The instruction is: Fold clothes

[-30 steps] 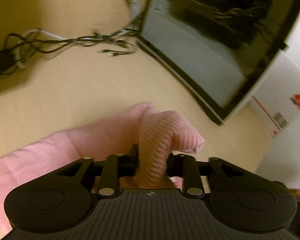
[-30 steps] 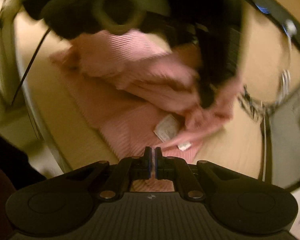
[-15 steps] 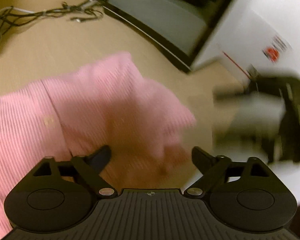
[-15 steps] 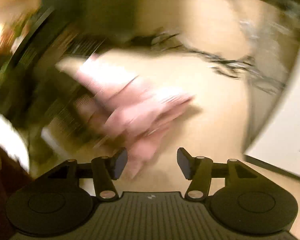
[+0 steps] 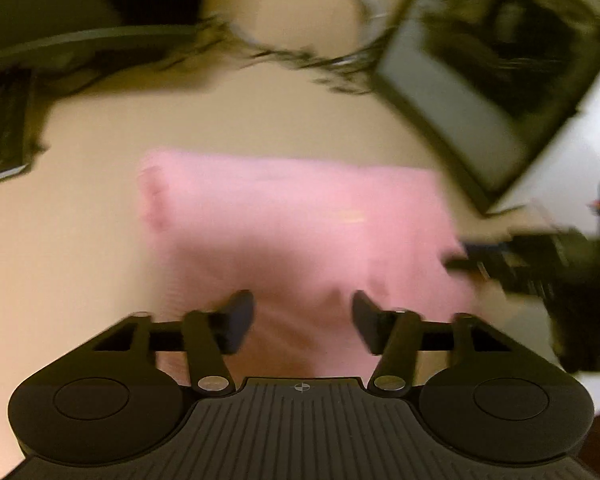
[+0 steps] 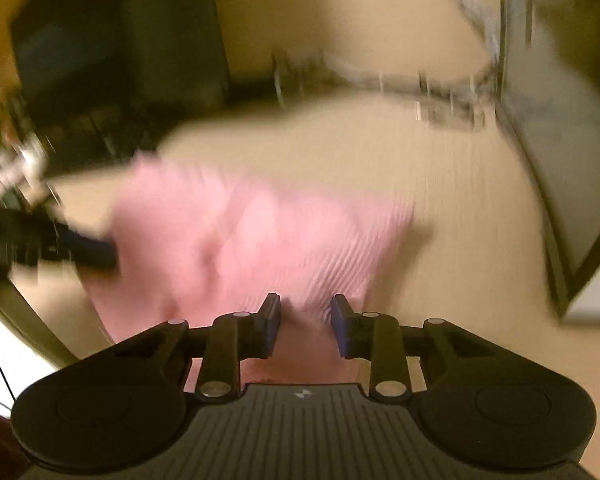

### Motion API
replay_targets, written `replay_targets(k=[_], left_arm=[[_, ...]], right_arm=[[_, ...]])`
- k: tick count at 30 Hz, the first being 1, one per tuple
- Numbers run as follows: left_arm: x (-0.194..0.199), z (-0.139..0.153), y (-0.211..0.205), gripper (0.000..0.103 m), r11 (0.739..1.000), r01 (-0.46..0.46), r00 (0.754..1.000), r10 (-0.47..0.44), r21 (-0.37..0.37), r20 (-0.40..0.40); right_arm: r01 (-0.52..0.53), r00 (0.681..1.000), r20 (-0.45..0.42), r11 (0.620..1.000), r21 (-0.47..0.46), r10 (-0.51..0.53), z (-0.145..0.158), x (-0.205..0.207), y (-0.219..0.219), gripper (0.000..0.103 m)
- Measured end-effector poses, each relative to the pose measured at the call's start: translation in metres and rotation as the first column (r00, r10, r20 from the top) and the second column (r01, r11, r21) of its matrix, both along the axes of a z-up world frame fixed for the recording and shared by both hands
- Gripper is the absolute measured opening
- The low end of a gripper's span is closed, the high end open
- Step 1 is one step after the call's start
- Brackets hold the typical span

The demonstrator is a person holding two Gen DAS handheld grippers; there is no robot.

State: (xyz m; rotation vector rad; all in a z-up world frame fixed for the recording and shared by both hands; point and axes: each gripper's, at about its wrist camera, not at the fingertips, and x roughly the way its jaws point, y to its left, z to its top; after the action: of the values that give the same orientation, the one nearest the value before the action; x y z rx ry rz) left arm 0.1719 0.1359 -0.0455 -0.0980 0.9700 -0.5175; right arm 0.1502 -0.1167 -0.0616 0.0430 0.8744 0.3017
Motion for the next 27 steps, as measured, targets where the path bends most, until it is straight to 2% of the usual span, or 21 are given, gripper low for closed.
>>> replay_targets(k=[2,5,7,9,11,15,18,23,27], left_arm=[[0.017,-0.010,0.007,0.032,0.999,-0.035,0.999,0.036,0.010,-0.020],[0.032,-0.006,0.000,0.034,0.998,-0.061,0.998,0.061,0.012,0.010],[0.036,0.013,-0.004,0.052,0.998,-0.056,0.997,0.056,0.008,0.053],[0.035,0.031,-0.009,0.068,1.000,-0.030,0.994,0.028,0.010,0.104],[0.034,0.045,-0.018,0.073,1.000,0.003,0.988,-0.007,0.023,0.154],[0.041,0.047,-0.033,0.075,0.999,0.038,0.986,-0.042,0.030,0.160],[0.053,0.034,-0.037,0.075,0.999,0.042,0.991,-0.045,0.030,0.123],[0.088,0.003,-0.036,0.077,0.999,0.035,0.999,-0.035,-0.016,0.005],[0.123,-0.009,-0.055,0.080,0.999,0.033,0.999,-0.033,-0.021,0.008]], right_arm=[[0.017,1.000,0.010,1.000,-0.016,-0.017,-0.005,-0.003,0.008,0.032],[-0.022,1.000,-0.001,0.999,-0.042,0.022,0.006,-0.002,0.020,0.036],[-0.042,0.999,0.031,0.998,-0.050,0.044,0.022,0.000,0.021,0.049],[-0.025,0.995,0.093,0.998,-0.053,0.030,0.036,0.005,0.020,0.070],[-0.005,0.990,0.143,0.998,-0.061,0.014,0.045,0.011,0.019,0.078],[0.052,0.990,0.133,0.991,-0.126,-0.035,0.024,0.034,0.021,0.098],[0.095,0.989,0.128,0.980,-0.175,-0.072,0.008,0.051,0.023,0.103],[0.132,0.988,0.116,0.958,-0.254,-0.105,-0.018,0.061,0.032,0.103],[0.137,0.988,0.109,0.955,-0.264,-0.111,-0.019,0.052,0.041,0.103]])
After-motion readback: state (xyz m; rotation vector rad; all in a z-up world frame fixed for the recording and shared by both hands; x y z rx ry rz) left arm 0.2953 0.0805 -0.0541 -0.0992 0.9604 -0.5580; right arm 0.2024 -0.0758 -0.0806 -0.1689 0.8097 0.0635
